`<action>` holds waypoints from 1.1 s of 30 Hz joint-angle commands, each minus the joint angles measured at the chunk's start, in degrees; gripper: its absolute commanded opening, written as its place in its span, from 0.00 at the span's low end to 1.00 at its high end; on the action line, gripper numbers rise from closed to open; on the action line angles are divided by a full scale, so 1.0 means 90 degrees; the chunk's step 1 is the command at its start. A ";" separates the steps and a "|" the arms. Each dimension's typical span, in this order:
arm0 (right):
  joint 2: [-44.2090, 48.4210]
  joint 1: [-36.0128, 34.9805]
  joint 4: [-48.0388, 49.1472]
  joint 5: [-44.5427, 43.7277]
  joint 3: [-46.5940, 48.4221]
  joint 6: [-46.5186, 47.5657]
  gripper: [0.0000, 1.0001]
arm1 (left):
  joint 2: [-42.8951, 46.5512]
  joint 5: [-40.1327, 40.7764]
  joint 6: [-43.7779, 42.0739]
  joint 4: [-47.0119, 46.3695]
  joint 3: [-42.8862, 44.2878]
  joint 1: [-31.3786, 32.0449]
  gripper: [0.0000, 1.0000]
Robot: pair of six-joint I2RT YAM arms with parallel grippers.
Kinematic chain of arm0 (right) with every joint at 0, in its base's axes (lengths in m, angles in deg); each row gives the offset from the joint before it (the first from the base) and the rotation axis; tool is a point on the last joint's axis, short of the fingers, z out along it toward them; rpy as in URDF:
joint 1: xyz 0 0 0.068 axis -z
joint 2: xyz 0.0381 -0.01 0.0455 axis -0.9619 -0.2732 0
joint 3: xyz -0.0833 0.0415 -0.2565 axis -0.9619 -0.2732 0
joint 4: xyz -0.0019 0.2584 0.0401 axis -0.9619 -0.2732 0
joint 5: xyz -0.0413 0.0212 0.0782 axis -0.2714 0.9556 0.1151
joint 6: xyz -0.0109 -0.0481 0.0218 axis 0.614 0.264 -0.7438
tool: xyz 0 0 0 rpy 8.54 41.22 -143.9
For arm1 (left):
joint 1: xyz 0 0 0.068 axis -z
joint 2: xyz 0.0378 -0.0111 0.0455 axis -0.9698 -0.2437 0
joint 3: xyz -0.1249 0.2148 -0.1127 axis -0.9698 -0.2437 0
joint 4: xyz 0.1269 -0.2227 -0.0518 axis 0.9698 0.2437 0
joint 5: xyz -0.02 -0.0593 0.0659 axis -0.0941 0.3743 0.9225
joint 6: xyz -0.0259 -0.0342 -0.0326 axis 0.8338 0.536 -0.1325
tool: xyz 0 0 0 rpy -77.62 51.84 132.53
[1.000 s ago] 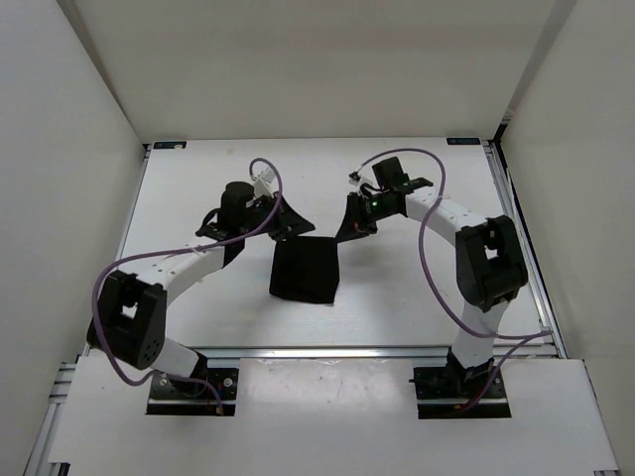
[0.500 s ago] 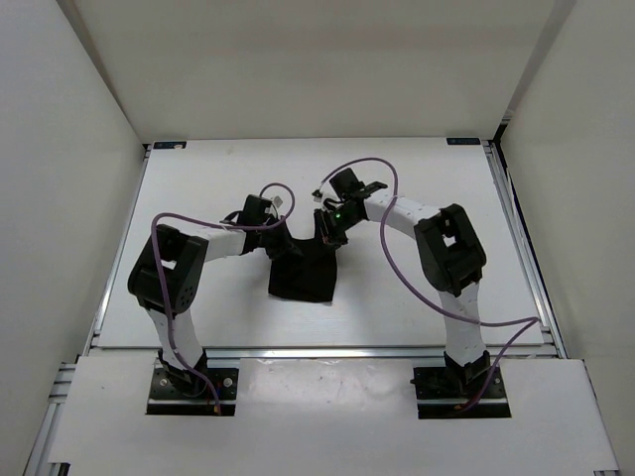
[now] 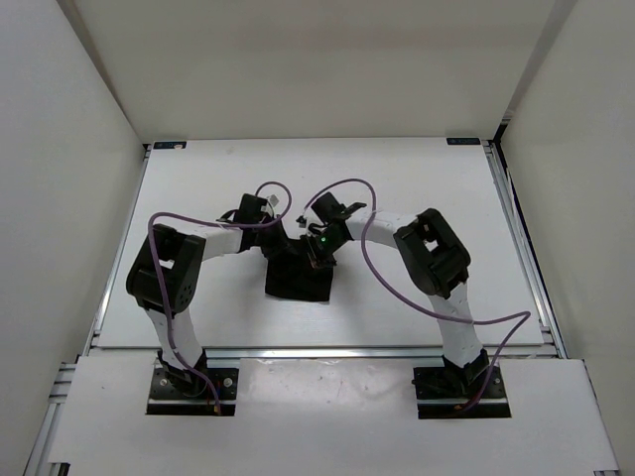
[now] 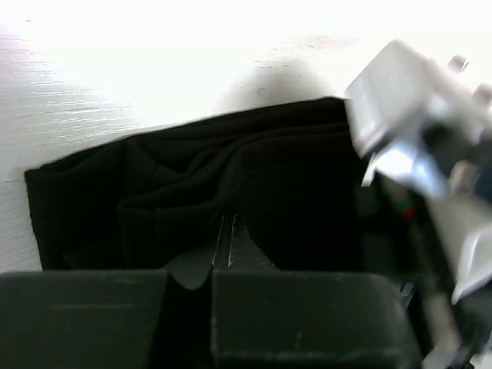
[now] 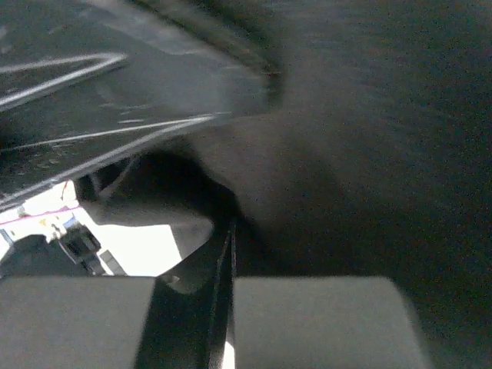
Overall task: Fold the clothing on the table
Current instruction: Fold the skirt
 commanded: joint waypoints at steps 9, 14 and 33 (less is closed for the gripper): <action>0.1515 -0.1042 -0.0615 0.0596 -0.0976 0.0837 0.00 | -0.0031 0.0384 -0.0445 0.0527 0.0158 -0.0360 0.00; 0.2512 -0.0849 -0.0724 0.0294 -0.1533 0.0888 0.00 | 0.0144 0.0208 -0.0407 0.0528 0.0129 -0.0448 0.00; -0.0200 0.0793 -0.0136 0.0957 0.1463 -0.0002 0.01 | 0.2537 -0.0320 -0.0171 0.0576 -0.1267 -0.0575 0.03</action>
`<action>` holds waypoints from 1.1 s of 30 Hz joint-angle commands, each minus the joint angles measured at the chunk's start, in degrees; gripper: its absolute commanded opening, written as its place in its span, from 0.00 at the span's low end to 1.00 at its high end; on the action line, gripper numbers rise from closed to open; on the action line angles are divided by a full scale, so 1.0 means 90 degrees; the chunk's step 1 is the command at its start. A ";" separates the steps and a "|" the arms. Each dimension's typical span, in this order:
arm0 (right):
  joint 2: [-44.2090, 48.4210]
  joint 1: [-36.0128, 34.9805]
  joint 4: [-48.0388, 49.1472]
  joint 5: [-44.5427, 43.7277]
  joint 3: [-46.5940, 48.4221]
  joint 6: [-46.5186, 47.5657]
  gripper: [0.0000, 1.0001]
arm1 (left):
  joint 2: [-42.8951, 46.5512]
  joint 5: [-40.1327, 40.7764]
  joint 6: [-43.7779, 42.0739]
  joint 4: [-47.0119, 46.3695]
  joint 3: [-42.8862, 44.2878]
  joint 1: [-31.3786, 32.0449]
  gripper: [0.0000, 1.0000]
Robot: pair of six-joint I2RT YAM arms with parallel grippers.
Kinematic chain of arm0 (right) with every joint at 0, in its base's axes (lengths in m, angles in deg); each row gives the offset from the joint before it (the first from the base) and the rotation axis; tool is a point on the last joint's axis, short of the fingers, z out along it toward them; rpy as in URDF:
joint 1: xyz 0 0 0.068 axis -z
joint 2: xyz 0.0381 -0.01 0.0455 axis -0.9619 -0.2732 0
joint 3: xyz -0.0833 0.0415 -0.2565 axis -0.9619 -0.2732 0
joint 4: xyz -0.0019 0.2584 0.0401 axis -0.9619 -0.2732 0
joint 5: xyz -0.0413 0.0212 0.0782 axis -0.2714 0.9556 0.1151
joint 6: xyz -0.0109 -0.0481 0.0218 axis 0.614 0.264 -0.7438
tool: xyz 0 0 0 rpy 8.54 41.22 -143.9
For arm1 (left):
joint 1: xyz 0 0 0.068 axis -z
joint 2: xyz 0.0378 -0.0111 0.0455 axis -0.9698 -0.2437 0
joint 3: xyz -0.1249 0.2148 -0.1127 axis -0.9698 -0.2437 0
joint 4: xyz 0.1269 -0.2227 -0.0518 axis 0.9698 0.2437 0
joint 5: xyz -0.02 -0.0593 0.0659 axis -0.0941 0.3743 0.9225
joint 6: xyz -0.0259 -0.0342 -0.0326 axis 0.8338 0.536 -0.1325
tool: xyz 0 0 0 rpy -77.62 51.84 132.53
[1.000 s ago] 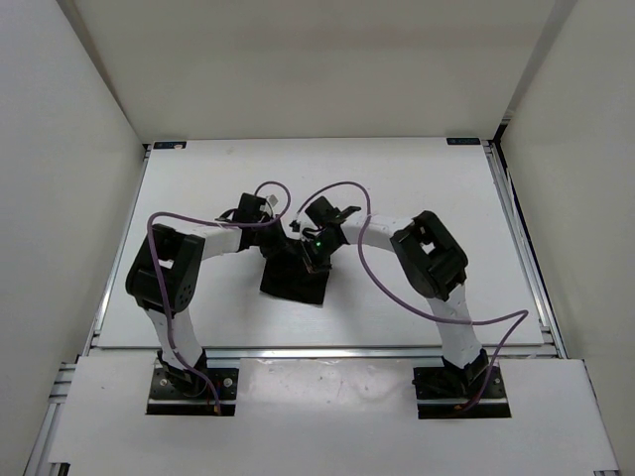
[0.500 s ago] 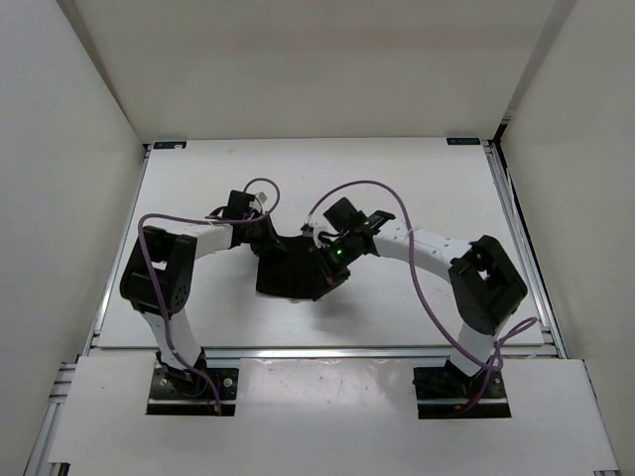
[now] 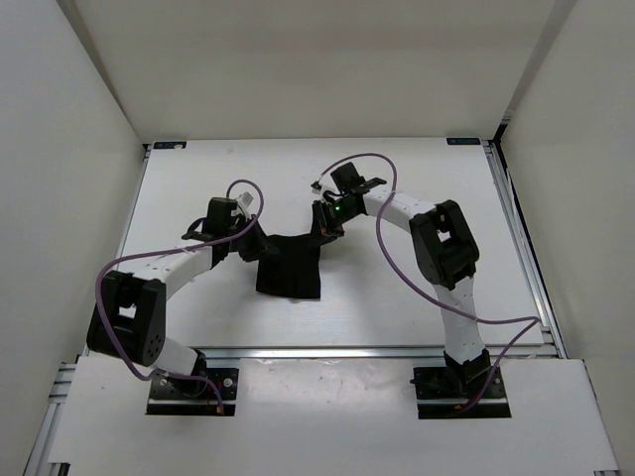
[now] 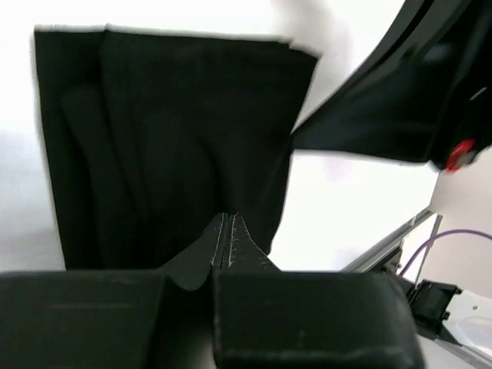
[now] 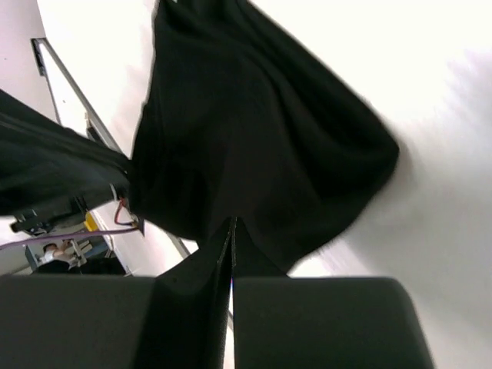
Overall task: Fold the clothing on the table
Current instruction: Fold the skirt
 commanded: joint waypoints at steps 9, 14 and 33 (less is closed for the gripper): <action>-0.0712 -0.0145 -0.0374 0.0521 0.0910 -0.0038 0.01 | 0.0489 0.0200 -0.0507 0.0448 -0.0484 -0.0023 0.09; -0.0935 -0.0018 -0.0686 0.0414 0.1222 0.0001 0.01 | 0.0674 -0.0104 -0.0604 0.0767 -0.0777 0.0074 0.06; -0.1494 0.0148 -0.1595 0.0286 0.2073 0.0196 0.03 | 0.2540 0.0160 -0.0986 0.2224 -0.1492 0.0054 0.08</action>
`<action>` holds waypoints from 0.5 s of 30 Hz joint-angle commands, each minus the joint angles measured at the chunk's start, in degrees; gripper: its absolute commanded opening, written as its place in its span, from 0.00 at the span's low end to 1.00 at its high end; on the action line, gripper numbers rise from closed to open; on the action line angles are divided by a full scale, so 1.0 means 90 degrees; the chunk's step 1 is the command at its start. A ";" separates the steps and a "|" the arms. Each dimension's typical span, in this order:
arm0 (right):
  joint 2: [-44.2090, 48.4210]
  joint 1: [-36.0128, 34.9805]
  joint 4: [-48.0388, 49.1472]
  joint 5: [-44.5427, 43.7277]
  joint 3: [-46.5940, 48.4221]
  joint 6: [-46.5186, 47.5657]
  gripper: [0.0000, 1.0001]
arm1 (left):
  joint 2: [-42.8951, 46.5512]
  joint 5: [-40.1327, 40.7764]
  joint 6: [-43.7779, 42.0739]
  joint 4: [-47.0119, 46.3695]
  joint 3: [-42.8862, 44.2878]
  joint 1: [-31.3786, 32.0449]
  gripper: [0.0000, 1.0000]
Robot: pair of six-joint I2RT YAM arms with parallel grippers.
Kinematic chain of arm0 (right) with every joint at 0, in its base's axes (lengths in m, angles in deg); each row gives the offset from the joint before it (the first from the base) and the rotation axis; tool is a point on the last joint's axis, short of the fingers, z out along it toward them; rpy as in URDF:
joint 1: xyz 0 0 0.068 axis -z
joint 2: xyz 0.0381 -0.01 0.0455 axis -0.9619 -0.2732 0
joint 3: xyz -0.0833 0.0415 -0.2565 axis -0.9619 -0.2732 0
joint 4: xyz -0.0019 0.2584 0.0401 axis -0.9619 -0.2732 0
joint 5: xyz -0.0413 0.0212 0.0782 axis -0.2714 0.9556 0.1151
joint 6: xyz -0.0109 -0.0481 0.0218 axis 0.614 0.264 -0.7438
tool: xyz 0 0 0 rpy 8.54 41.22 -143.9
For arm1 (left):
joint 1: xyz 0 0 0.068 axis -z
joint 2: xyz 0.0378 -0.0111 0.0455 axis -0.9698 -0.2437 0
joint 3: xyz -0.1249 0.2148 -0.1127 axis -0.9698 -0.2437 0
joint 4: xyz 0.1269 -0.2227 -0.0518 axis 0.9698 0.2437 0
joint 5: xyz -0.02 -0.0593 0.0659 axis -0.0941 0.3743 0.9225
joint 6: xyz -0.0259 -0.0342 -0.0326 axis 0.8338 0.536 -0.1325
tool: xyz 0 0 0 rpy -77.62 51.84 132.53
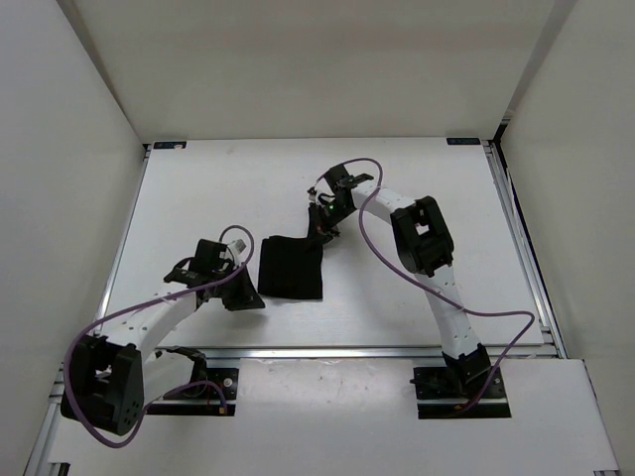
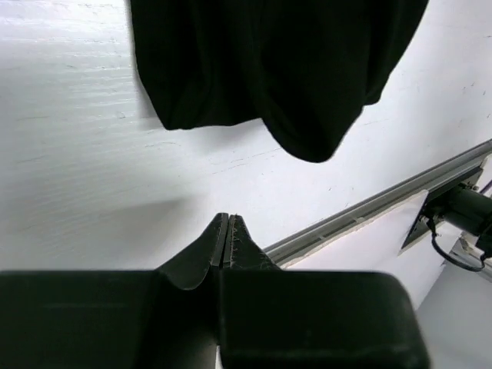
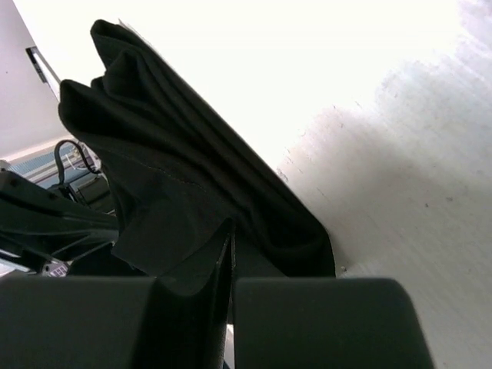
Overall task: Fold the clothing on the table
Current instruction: Fold the skirt
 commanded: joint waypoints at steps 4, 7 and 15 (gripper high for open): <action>0.0874 -0.0020 -0.0524 -0.0180 0.0005 0.0391 0.11 | 0.0142 -0.0514 0.0174 -0.0169 0.0684 -0.0026 0.24; 0.1294 -0.0059 -0.0681 -0.0384 0.0045 0.0538 0.13 | 0.0162 -0.0517 0.0399 -0.0365 0.0548 -0.0201 0.38; 0.2310 0.0097 -0.0653 -0.0376 -0.0550 0.0597 0.14 | 0.0142 -0.0565 0.0790 -0.1048 0.0255 -0.0046 0.43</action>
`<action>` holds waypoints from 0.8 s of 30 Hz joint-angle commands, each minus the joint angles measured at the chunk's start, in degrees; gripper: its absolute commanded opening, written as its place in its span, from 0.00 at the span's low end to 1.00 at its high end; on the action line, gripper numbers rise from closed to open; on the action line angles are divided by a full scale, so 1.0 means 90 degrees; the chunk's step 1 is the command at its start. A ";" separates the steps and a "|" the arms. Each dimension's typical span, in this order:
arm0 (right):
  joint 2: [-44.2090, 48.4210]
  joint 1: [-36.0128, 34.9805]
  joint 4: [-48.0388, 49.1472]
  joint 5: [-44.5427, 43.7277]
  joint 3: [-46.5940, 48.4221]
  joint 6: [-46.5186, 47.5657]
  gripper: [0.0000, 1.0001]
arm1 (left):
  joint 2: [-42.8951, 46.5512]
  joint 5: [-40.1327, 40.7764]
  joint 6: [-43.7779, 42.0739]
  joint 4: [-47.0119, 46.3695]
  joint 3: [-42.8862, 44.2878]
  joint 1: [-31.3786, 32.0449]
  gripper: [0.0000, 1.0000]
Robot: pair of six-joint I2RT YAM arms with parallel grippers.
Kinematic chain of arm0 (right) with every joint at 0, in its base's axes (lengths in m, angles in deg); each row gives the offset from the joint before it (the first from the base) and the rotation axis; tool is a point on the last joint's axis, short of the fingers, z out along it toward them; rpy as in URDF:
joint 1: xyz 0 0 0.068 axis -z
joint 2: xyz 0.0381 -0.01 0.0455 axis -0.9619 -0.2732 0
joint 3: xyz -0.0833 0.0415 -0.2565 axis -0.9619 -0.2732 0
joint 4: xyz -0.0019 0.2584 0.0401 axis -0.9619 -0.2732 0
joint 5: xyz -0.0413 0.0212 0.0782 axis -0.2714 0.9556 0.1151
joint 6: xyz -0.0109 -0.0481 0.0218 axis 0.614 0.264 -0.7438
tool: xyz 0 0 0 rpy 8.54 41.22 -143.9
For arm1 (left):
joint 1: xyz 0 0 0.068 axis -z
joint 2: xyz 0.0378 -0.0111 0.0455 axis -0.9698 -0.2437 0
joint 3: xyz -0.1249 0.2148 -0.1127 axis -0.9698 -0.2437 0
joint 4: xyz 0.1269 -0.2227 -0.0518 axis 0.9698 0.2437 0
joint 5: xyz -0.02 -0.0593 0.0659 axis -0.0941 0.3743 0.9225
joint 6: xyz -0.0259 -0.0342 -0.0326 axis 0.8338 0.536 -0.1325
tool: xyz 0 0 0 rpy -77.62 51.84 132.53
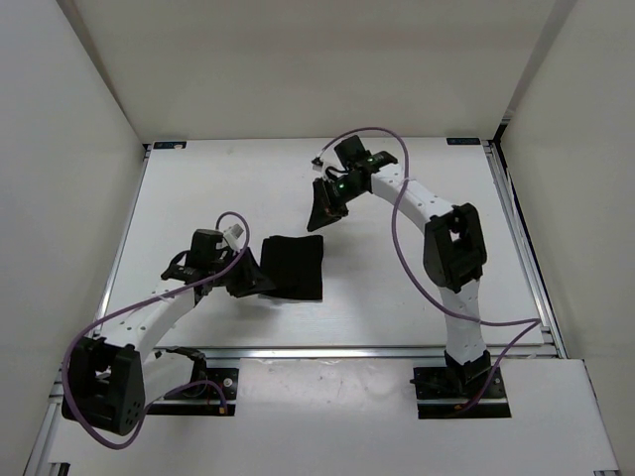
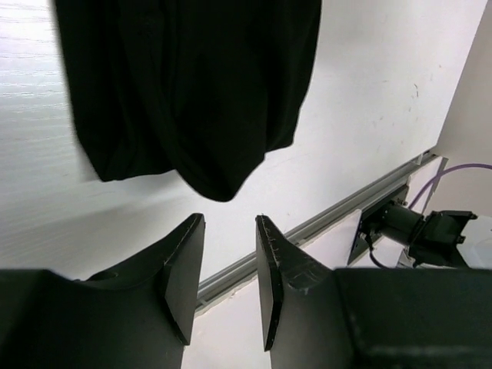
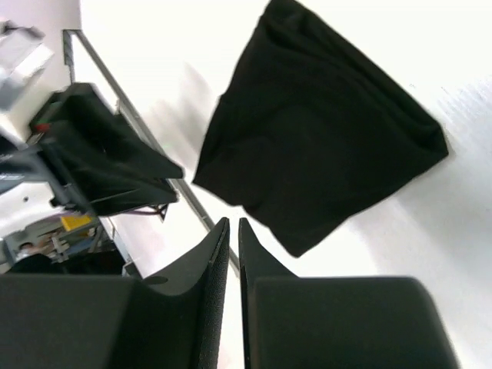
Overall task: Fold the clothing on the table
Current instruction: Fold the skirt
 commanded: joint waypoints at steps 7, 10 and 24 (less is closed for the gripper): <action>0.0678 0.0078 -0.0040 0.0157 -0.0470 0.0167 0.14 | -0.0189 0.0193 0.0254 -0.0879 0.0234 0.0361 0.44; 0.0678 0.0029 -0.0069 0.0215 -0.0499 0.0255 0.14 | -0.0433 0.0320 0.0147 -0.1005 0.0313 0.0410 0.44; 0.0980 0.0263 0.0087 0.0128 -0.0938 0.0177 0.13 | -0.1068 0.0605 -0.0185 -0.0722 0.0362 0.0723 0.10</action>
